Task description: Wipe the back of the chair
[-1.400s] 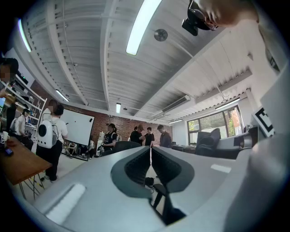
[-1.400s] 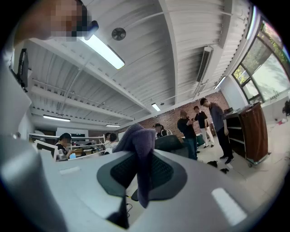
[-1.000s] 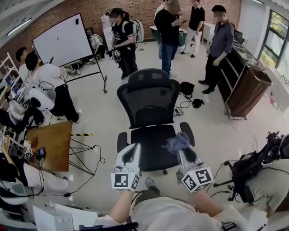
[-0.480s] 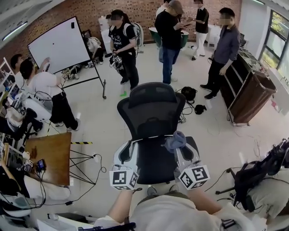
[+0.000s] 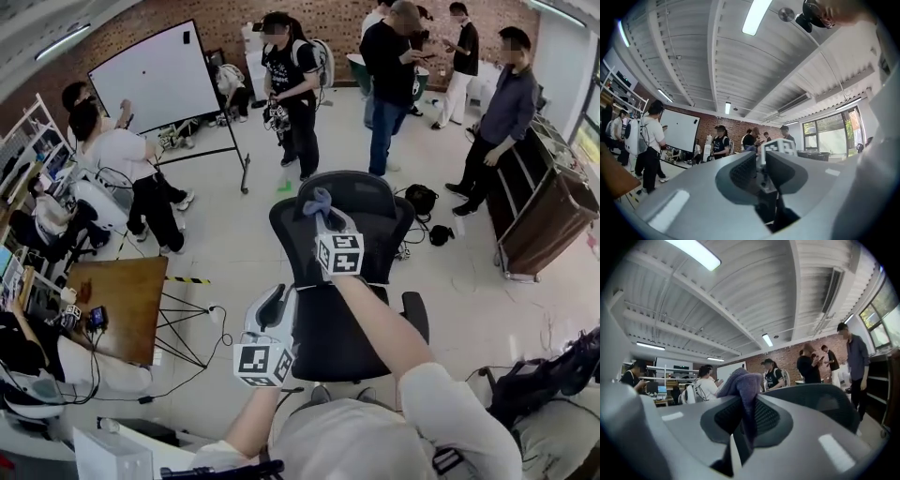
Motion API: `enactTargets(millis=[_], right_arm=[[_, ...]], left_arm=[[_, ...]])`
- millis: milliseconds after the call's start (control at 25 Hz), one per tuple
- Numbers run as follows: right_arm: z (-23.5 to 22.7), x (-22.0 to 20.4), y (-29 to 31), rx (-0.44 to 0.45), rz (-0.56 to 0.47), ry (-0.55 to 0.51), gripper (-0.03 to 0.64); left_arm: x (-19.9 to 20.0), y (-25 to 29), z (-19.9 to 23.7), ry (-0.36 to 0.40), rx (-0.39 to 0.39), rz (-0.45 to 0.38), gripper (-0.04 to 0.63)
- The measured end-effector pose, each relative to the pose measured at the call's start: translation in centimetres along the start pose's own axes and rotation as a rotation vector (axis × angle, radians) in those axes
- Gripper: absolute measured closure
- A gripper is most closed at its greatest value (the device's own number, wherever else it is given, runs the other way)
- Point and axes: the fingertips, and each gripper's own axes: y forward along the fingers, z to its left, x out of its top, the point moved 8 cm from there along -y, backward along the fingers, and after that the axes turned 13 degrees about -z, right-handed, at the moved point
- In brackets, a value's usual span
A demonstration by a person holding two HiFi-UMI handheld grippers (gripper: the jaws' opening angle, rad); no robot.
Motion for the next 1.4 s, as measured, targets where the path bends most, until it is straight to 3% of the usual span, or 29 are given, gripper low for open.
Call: enactTargets(millis=[160, 360, 480, 640, 720, 840, 920, 1080, 1160, 1400], right_arm=[[-4.4, -6.3, 5.4, -0.050, 0.189, 0.017, 0.566], [-7.5, -5.5, 5.7, -0.115, 0.184, -0.030, 0.566], [-9.6, -4.1, 4.5, -0.191, 0.181, -0.075, 0.566], [-17.0, -2.5, -0.4, -0.335, 0.179, -0.111, 0.566], [-19.3, -2.1, -2.0, -0.358, 0.188, -0.111, 0.567], [-19.2, -2.1, -2.2, -0.334, 0.180, -0.111, 0.566], [-16.8, -2.2, -1.7, -0.288, 0.150, -0.090, 0.566], [-6.8, -5.3, 0.4, -0.058, 0.106, -0.033, 0.566], [-3.2, -7.8, 2.4, 0.011, 0.118, -0.022, 0.566], [-4.3, -13.3, 5.5, 0.003, 0.140, -0.044, 0.566]], left_arm=[[-1.8, -0.3, -2.0, 0.024, 0.060, 0.032, 0.403], [-1.8, -0.4, 0.5, 0.017, 0.076, 0.036, 0.403], [-1.5, 0.3, 2.2, -0.010, 0.043, 0.024, 0.403], [-3.5, 2.6, 0.0, -0.068, -0.045, 0.024, 0.403], [-4.2, 3.3, -1.3, -0.088, -0.088, 0.024, 0.403], [-4.6, 3.8, -2.1, -0.103, -0.119, 0.027, 0.403], [-4.8, 3.9, -2.0, -0.104, -0.110, 0.031, 0.403], [-4.9, 3.4, -1.7, -0.084, -0.066, 0.044, 0.403], [-4.4, 3.5, -1.9, -0.068, -0.046, 0.048, 0.403], [-4.1, 3.7, -1.4, -0.028, 0.042, 0.082, 0.403]])
